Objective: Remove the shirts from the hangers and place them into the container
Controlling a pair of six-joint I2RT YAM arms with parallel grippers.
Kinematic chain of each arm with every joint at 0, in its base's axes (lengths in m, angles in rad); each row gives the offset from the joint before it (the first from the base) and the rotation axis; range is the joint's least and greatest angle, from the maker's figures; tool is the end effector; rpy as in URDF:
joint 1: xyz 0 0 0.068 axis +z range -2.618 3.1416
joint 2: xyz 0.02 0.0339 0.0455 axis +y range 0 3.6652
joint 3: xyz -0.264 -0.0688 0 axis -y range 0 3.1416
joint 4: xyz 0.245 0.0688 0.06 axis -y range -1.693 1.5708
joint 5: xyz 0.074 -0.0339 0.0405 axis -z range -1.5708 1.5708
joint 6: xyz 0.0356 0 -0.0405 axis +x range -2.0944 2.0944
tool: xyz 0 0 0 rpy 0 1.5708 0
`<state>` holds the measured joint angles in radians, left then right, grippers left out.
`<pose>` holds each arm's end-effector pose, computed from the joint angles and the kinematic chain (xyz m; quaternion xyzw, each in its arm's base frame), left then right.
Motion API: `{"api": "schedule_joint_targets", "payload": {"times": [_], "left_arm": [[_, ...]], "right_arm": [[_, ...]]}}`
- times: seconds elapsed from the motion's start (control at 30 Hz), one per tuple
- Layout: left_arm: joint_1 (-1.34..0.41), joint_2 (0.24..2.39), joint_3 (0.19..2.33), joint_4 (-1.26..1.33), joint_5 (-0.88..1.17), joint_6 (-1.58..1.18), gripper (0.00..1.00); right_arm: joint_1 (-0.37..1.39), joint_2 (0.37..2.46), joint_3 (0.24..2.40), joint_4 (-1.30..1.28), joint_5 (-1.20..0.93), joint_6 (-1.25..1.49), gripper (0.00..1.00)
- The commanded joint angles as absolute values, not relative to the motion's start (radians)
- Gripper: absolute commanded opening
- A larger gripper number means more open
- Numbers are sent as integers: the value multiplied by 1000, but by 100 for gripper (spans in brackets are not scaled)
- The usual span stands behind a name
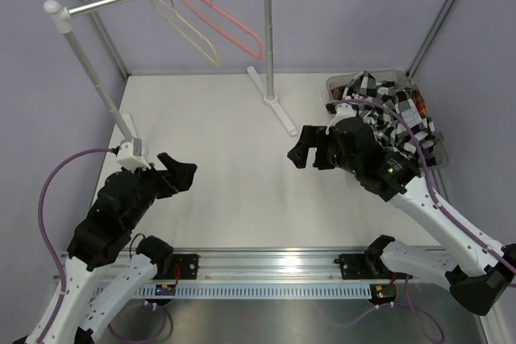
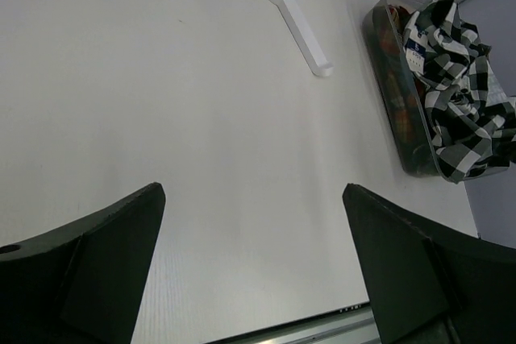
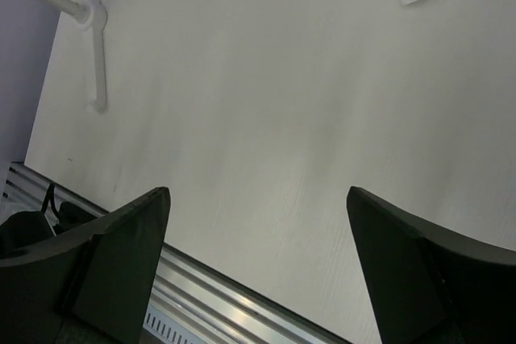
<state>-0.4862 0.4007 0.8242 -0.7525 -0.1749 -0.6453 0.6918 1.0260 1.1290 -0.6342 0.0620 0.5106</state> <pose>0.0726 -0.0314 0.3366 -0.1150 0.8036 -0.2507 0.5273 0.1671 0.1356 0.3687 -0.0632 0.8653 0.2586 0.4246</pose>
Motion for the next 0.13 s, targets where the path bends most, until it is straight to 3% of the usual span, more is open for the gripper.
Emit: {"api": "schedule_joint_targets", "payload": {"times": [0.0,0.1], "left_arm": [[-491,419,816,-673,-204,-646,99],[-491,391,816,-669,-206,-638,99]], "right_arm": [[706,991,1017,-517,43,523,99],[715,906,910,-462,31,525,99]]}}
